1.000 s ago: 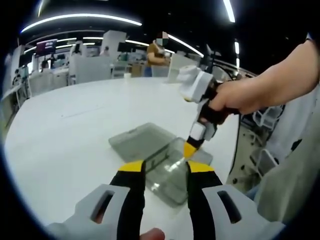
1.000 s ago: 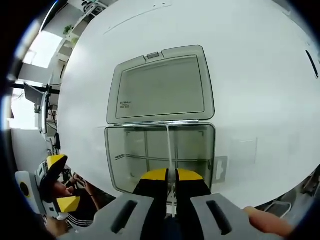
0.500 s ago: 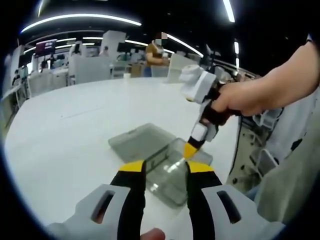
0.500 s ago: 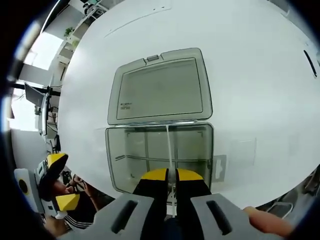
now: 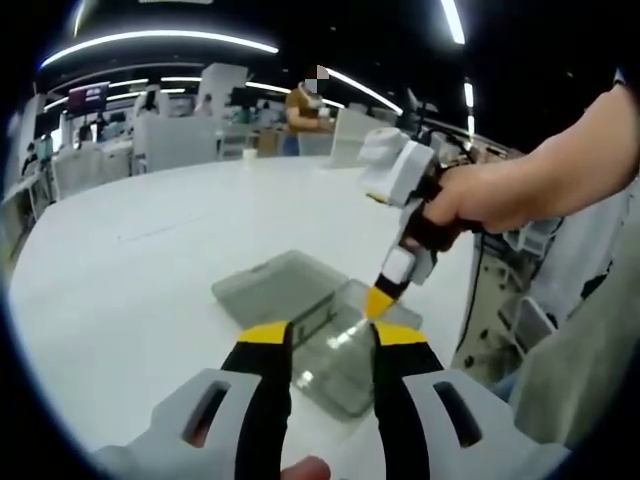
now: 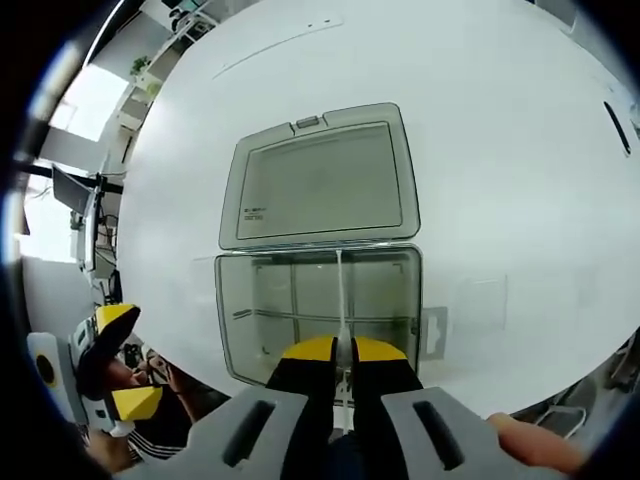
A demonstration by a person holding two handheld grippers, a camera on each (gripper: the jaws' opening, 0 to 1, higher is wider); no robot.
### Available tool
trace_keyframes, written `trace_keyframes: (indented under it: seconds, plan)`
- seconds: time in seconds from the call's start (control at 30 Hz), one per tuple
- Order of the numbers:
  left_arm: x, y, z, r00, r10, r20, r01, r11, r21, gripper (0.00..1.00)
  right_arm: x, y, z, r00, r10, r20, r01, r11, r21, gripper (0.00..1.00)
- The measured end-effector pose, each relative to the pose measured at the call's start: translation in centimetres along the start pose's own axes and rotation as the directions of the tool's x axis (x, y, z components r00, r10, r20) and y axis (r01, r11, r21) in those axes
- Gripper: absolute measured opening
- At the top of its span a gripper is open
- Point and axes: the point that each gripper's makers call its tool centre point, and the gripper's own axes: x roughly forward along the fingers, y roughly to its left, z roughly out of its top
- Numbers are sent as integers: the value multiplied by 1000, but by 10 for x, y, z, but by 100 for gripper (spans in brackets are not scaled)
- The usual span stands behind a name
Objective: Insert the divider into the dual guide fixture by aligning both edges with the guide slots and pushing it downward to the bottom, including one-sided entry, uneven engagement, binding, and posture correction.
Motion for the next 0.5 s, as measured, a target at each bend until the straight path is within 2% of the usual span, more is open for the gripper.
trace_keyframes:
  seconds: [0.5]
  plan:
    - [-3,-2,-1,1000,4,-5,-4,1000,2,28,7,1,2,1000,-19,-21,18,999,-35,0]
